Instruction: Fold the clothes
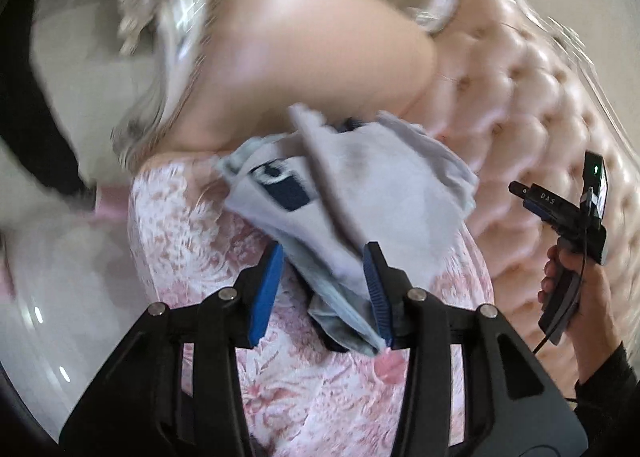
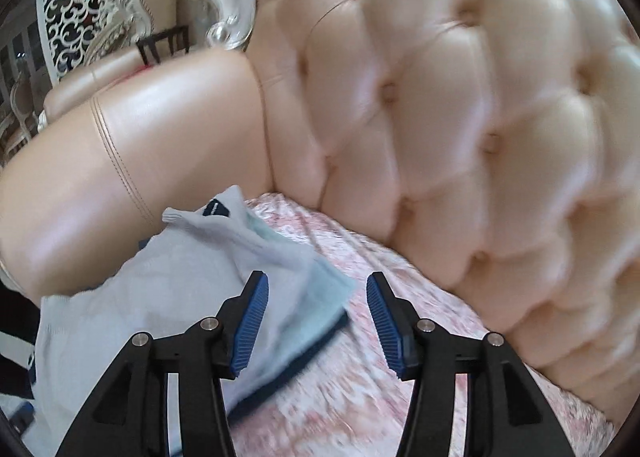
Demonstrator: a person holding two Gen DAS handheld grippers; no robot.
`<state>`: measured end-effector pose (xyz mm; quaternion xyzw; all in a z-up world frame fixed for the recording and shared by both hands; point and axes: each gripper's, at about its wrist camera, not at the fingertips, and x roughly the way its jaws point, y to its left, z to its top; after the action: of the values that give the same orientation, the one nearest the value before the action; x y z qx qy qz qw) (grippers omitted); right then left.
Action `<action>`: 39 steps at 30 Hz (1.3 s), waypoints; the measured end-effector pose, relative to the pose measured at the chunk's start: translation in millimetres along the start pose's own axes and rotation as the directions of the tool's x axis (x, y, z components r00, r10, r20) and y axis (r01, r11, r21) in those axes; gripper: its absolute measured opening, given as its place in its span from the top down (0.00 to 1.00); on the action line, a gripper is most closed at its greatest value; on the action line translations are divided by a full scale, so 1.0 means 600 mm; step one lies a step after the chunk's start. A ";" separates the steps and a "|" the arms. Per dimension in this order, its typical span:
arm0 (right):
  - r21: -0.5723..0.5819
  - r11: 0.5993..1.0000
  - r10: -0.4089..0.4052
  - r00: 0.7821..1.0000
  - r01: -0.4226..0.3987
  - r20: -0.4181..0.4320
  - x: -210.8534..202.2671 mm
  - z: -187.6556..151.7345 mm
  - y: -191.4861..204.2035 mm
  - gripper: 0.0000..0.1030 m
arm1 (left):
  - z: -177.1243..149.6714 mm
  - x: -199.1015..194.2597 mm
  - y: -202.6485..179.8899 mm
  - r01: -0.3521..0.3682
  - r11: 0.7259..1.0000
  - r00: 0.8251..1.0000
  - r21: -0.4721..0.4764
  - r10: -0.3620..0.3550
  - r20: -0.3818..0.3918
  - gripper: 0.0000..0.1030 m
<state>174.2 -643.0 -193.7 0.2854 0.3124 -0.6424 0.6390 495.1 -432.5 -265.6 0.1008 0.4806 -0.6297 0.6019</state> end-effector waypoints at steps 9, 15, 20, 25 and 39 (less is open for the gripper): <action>0.134 0.987 0.059 0.976 -0.089 0.211 -0.272 -0.151 0.006 0.36 | -0.029 -0.144 -0.099 -0.025 0.955 0.988 0.295 -0.021 0.152 0.01; 0.056 0.987 0.134 0.963 -0.151 0.234 -0.385 -0.237 0.063 0.30 | -0.079 -0.238 -0.133 -0.133 0.892 0.979 0.431 0.052 0.195 0.01; 0.025 0.985 0.159 0.960 -0.169 0.229 -0.431 -0.273 0.101 0.29 | -0.102 -0.313 -0.132 -0.206 0.864 0.963 0.460 0.094 0.254 0.01; -0.032 0.989 0.150 0.958 -0.147 0.245 -0.466 -0.298 0.133 0.28 | -0.098 -0.338 -0.127 -0.192 0.867 0.962 0.460 0.073 0.264 0.01; -0.048 0.991 0.136 0.965 -0.129 0.225 -0.478 -0.310 0.143 0.28 | -0.105 -0.341 -0.137 -0.133 0.866 0.976 0.482 0.030 0.214 0.01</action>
<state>259.9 -315.1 -96.9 0.2196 0.2279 -0.6214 0.7167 448.5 -266.7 -114.4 0.2081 0.2363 -0.7123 0.6273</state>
